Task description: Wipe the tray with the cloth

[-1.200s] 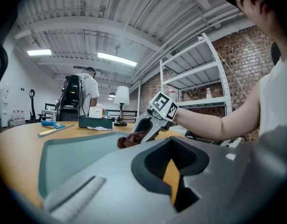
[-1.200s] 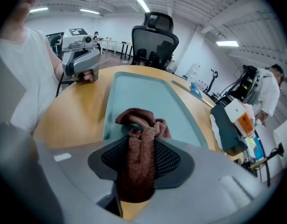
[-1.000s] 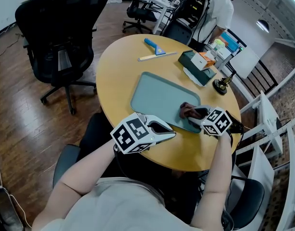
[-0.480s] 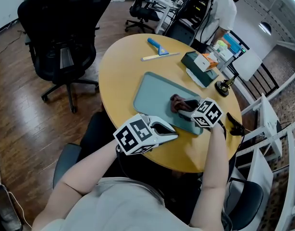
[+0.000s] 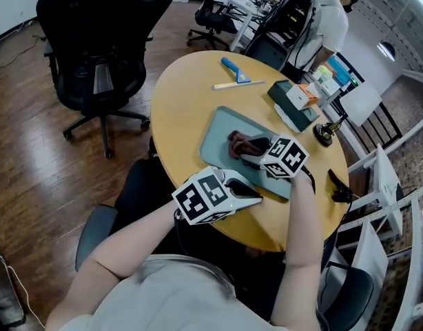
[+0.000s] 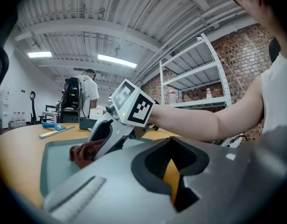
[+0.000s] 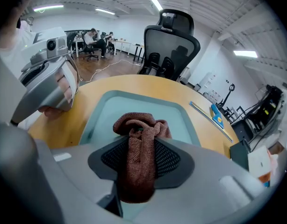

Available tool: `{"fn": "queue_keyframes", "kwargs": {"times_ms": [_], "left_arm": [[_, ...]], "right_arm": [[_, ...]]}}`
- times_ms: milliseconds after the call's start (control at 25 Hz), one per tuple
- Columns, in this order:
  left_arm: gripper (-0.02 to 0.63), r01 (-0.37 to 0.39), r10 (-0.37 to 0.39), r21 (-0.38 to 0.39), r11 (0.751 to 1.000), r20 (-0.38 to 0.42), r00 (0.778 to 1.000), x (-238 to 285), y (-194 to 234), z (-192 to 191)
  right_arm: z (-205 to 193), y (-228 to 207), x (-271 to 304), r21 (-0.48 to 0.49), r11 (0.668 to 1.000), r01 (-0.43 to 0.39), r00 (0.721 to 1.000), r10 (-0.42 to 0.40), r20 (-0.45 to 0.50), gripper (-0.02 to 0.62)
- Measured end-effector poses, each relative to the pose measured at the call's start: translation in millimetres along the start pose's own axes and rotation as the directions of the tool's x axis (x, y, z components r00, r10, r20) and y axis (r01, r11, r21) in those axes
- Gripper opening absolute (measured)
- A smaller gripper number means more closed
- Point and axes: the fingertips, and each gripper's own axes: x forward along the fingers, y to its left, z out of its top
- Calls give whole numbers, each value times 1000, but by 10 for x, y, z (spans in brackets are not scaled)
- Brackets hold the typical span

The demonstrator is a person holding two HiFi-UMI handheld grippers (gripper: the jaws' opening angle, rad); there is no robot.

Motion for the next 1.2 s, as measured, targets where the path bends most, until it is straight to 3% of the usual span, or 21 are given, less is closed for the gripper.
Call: {"fn": "queue_keyframes", "kwargs": {"times_ms": [680, 1000, 1200], "left_arm": [[0, -18, 18, 3, 1000, 0, 1000, -1, 3, 6], [0, -20, 20, 2, 1000, -3, 1000, 0, 3, -13], [0, -18, 18, 9, 1000, -1, 1000, -2, 1, 12]], "right_arm": [[596, 53, 348, -55, 996, -73, 996, 76, 47, 155], [645, -358, 574, 23, 1000, -13, 999, 12, 37, 156], [635, -457, 564, 72, 997, -24, 998, 21, 54, 156]]}}
